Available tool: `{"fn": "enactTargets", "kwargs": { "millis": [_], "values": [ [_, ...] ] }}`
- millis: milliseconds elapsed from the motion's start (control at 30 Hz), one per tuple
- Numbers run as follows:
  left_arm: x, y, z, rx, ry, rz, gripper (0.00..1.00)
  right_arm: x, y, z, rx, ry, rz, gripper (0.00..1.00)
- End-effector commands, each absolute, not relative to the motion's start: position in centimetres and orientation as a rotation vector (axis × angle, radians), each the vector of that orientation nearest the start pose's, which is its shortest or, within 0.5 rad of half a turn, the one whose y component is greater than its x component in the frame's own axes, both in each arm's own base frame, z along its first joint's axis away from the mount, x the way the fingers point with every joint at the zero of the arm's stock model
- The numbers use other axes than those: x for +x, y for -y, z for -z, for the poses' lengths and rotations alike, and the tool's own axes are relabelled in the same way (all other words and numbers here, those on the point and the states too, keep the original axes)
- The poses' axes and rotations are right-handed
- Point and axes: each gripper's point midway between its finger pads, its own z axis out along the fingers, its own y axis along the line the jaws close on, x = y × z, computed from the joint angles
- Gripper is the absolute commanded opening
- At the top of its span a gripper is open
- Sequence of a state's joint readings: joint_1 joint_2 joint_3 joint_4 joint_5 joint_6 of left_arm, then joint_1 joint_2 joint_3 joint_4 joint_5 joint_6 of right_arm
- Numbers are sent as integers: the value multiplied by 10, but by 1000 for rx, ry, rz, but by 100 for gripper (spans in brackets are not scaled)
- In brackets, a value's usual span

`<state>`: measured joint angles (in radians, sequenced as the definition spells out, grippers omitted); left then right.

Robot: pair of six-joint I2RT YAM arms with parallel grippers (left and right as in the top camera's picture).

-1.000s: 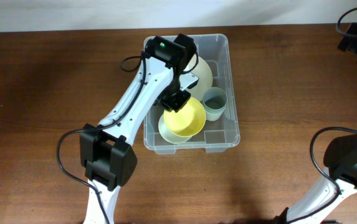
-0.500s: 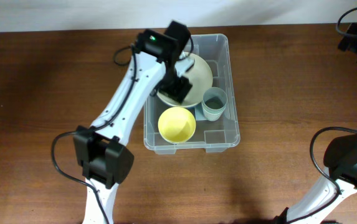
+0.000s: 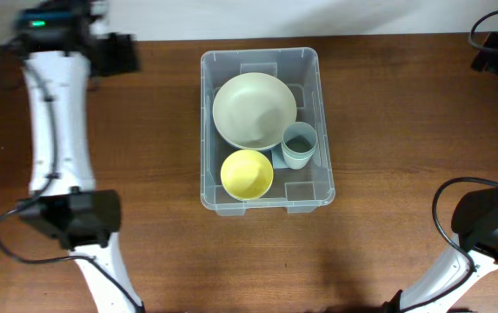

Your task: Pack container

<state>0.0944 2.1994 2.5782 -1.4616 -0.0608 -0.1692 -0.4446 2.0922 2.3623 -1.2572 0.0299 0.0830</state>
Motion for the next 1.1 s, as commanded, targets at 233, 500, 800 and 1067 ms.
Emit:
{"fn": "enactTargets", "kwargs": {
  "millis": [233,500,800,1067],
  "values": [
    [486,-110,-266,-634,-2541,-38,100,455,224,-273,691,-2441,188,99],
    [486,-110,-266,-634,-2541,-38,100,455,224,-273,691,-2441,187,99],
    [486,-110,-266,-634,-2541,-38,100,455,224,-272,691,-2442,188,99],
    [486,-110,-266,-634,-2541,-38,100,455,224,-273,691,-2441,188,99]
  ]
}}
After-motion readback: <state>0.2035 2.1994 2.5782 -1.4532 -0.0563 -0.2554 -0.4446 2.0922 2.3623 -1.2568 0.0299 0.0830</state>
